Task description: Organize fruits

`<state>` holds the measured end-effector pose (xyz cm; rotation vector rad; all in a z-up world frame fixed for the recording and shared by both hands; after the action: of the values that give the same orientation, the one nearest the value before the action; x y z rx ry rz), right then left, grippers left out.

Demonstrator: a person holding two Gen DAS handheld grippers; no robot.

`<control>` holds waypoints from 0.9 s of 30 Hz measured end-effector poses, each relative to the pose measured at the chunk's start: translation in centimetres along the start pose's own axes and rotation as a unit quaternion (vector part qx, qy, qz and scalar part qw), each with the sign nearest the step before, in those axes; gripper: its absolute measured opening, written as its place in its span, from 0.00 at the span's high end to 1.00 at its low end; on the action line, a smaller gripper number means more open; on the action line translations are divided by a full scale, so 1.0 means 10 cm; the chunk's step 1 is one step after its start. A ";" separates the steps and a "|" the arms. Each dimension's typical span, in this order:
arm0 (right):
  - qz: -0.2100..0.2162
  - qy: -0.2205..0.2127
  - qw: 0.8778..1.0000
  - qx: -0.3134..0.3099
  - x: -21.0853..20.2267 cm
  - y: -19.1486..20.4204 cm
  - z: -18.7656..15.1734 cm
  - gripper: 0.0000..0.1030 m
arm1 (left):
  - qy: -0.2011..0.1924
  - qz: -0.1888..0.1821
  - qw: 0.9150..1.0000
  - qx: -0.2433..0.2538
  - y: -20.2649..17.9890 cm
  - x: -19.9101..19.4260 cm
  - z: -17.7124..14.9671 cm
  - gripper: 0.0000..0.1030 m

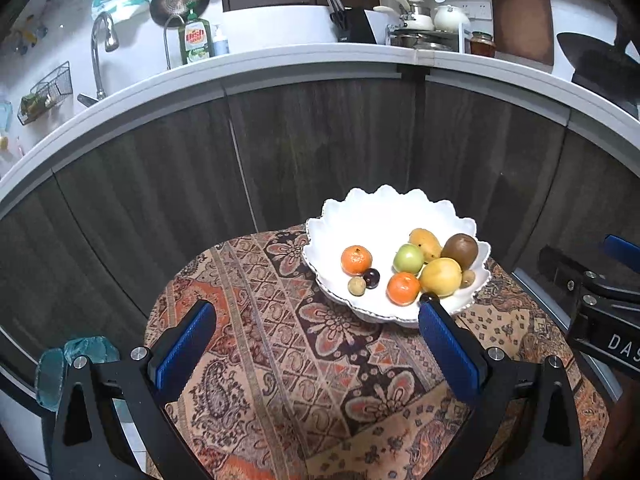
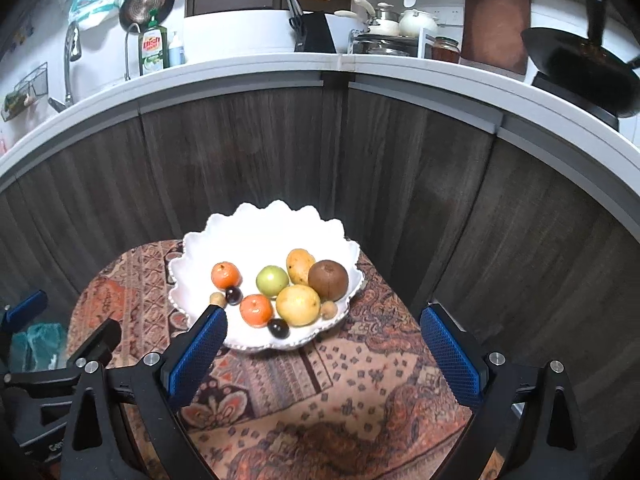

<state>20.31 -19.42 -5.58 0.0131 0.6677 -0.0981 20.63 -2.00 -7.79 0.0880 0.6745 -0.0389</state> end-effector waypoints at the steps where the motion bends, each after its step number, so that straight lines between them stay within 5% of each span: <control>1: 0.000 -0.002 1.000 0.001 -0.05 -0.01 -0.02 0.05 | -0.002 -0.002 1.000 -0.002 0.00 -0.06 -0.01 0.00; 27: 0.011 -0.045 0.999 0.021 -1.15 -0.21 -0.56 0.05 | -0.037 -0.019 0.999 0.001 -0.04 -1.12 -0.41 0.00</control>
<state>7.70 -20.32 -2.83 0.0553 0.5747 -0.0906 9.30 -1.93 -3.99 0.0749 0.6015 -0.0791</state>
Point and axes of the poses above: each gripper's, at about its wrist camera, not at the fingertips, and x roughly the way its jaws point, y to its left, z to its top, the point moved 2 cm from there along x, roughly the way its jaws point, and after that the axes turned 1 degree about -x, right-handed, at the moved point
